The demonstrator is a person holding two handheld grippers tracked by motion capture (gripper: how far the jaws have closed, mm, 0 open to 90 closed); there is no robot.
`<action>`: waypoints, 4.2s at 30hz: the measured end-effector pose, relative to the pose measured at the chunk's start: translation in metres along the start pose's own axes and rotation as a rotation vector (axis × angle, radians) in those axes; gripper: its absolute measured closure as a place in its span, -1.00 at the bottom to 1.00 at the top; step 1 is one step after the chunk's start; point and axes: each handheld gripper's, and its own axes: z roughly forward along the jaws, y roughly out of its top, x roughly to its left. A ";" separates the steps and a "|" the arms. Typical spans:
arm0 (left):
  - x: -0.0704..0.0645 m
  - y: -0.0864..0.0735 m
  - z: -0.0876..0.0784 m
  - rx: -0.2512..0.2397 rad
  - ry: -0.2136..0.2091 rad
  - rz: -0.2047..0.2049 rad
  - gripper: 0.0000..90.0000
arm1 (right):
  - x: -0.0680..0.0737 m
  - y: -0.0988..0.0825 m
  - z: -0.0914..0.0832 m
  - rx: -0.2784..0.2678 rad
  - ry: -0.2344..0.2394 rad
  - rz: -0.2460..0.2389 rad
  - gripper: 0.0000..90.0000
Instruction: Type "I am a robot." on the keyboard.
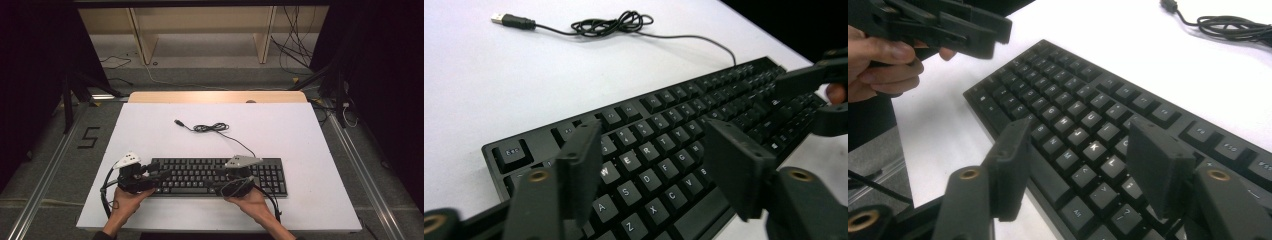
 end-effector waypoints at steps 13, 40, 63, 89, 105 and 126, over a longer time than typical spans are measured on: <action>-0.007 0.009 0.025 0.090 -0.028 0.054 0.53 | -0.004 -0.001 -0.012 -0.028 -0.026 0.017 -0.20; -0.006 0.012 0.059 0.226 -0.007 0.112 0.98 | -0.004 -0.003 -0.020 -0.050 -0.027 0.027 -0.30; -0.003 0.016 0.040 0.134 -0.021 0.052 0.62 | -0.007 -0.003 -0.020 -0.061 -0.042 0.032 -0.30; -0.002 0.007 -0.003 -0.050 -0.088 -0.001 -0.38 | -0.010 0.009 0.001 -0.028 -0.034 0.017 -0.23; -0.004 -0.002 -0.010 -0.057 -0.076 0.001 -0.43 | -0.010 0.017 0.020 0.033 -0.043 -0.006 0.37; -0.007 -0.005 -0.012 -0.056 -0.079 0.016 -0.43 | -0.020 0.016 0.041 0.143 -0.113 -0.002 1.00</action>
